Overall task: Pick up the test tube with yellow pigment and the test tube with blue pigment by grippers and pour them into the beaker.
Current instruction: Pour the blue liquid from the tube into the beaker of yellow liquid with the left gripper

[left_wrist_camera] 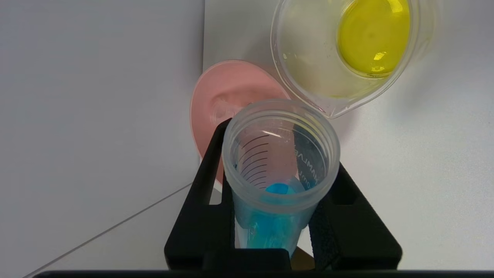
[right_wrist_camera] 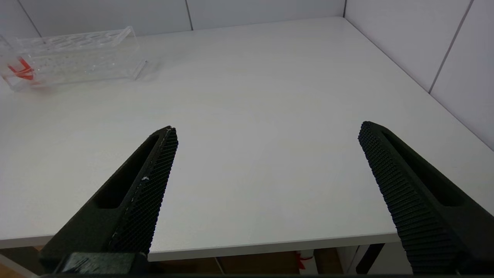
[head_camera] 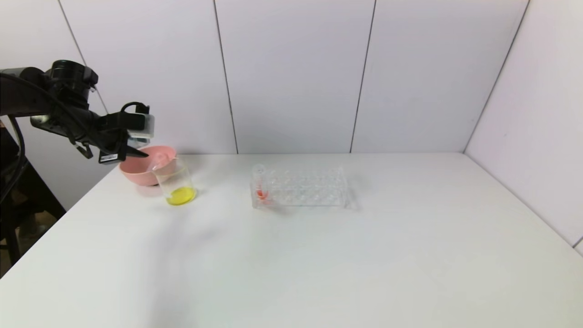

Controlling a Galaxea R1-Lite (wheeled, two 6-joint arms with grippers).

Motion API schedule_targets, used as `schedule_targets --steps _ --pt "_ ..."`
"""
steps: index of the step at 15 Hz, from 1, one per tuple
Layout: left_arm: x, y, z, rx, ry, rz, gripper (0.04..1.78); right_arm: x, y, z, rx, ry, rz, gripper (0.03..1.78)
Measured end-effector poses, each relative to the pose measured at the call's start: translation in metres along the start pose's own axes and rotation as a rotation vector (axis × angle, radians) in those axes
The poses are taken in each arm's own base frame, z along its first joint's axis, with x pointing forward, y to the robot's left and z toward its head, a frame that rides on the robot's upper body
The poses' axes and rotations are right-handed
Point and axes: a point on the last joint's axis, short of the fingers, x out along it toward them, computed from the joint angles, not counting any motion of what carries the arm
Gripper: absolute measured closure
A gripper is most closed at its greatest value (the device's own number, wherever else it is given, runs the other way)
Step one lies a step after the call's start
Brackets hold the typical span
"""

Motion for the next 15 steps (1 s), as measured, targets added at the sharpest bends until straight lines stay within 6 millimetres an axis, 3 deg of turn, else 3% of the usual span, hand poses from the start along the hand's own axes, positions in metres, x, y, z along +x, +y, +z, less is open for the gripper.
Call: schedule_targets --steps 8,15 --pt "0.009 -0.004 0.003 -0.003 0.021 -0.032 1.29 0.000 0.000 0.000 0.000 0.000 0.000 0.10" --pt "0.000 -0.012 0.004 -0.035 0.105 -0.126 1.29 0.000 0.000 0.000 0.000 0.000 0.000 0.10"
